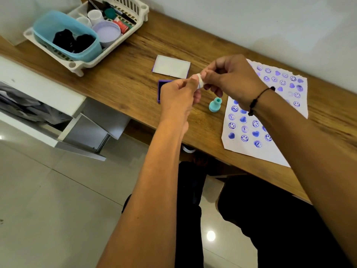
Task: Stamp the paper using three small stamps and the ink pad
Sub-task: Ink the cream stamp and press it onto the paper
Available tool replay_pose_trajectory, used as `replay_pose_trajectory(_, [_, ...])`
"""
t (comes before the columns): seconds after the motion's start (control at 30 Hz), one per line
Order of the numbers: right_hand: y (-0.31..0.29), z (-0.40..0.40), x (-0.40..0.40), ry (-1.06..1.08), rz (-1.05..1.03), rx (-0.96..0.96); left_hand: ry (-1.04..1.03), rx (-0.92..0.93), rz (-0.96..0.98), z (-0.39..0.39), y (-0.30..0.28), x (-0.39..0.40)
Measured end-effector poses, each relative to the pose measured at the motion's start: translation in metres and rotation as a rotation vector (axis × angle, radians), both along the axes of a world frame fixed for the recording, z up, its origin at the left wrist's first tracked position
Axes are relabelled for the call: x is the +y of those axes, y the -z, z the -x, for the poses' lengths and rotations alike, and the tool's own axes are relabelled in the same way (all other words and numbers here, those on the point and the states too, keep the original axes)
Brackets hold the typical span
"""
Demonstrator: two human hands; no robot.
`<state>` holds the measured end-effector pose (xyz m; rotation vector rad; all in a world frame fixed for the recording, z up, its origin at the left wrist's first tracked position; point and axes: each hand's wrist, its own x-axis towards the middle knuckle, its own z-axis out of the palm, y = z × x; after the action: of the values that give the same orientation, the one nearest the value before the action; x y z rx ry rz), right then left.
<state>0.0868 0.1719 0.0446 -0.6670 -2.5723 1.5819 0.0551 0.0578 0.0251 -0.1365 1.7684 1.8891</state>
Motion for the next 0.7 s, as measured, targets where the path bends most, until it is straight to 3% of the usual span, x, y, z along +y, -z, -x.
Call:
replay_pose_trajectory(0.1, [0.000,0.005,-0.008,-0.010,-0.076,0.011,-0.014,-0.005,0.020,0.004,-0.003,-0.006])
replay_pose_trajectory(0.3, [-0.004,0.015,-0.019,-0.104,-0.348,0.158,-0.078,-0.121,-0.120,0.013,-0.009,-0.016])
replay_pose_trajectory(0.43, [-0.006,0.020,-0.014,-0.092,-0.367,0.269,-0.194,-0.245,-0.245,0.023,-0.005,-0.029])
replay_pose_trajectory(0.53, [0.004,0.030,-0.010,-0.132,-0.419,0.180,-0.325,-0.319,-0.268,0.030,0.002,-0.037])
replay_pose_trajectory(0.7, [0.032,0.048,-0.022,-0.330,-0.692,0.076,-0.423,-0.429,-0.168,0.033,0.015,-0.035])
